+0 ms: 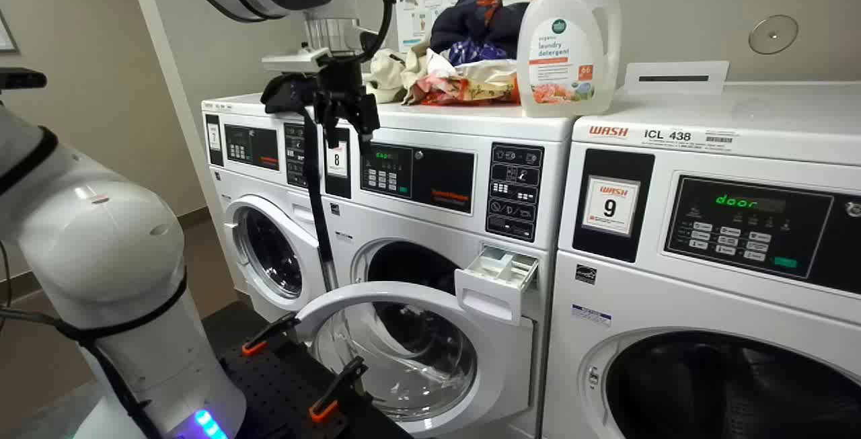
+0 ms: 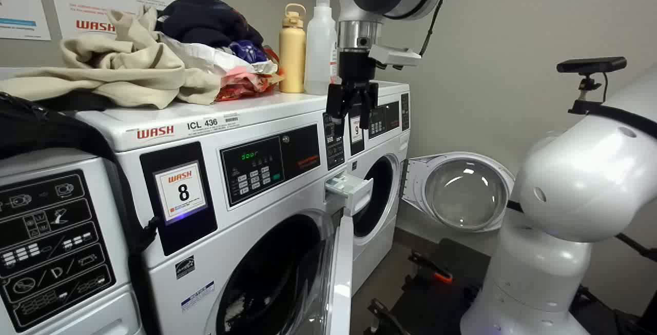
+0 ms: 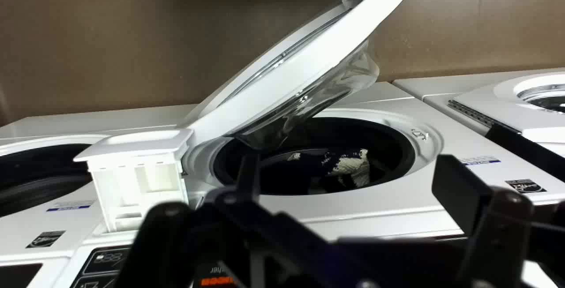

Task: Close the washing machine door

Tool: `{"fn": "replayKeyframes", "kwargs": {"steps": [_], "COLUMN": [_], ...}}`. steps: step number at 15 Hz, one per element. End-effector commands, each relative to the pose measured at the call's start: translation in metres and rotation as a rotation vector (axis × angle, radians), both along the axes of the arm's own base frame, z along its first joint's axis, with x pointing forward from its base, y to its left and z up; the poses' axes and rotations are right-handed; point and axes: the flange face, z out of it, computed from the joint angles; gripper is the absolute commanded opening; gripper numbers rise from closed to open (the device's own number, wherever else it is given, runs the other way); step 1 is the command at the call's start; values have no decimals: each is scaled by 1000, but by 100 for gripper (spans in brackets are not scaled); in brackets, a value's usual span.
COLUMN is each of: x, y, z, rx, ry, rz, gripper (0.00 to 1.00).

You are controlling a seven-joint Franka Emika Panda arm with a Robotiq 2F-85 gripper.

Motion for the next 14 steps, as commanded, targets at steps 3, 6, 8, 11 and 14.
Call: {"fn": "replayKeyframes", "kwargs": {"steps": [3,6,8,11,14], "x": [0,0,0,0,-10], "y": [0,0,0,0,-19], "z": [1,1,1,1,-29], "rx": [0,0,0,0,7], "ry": [1,1,1,1,44], "rz": [0,0,0,0,-51], "gripper": [100,100,100,100,100]}}
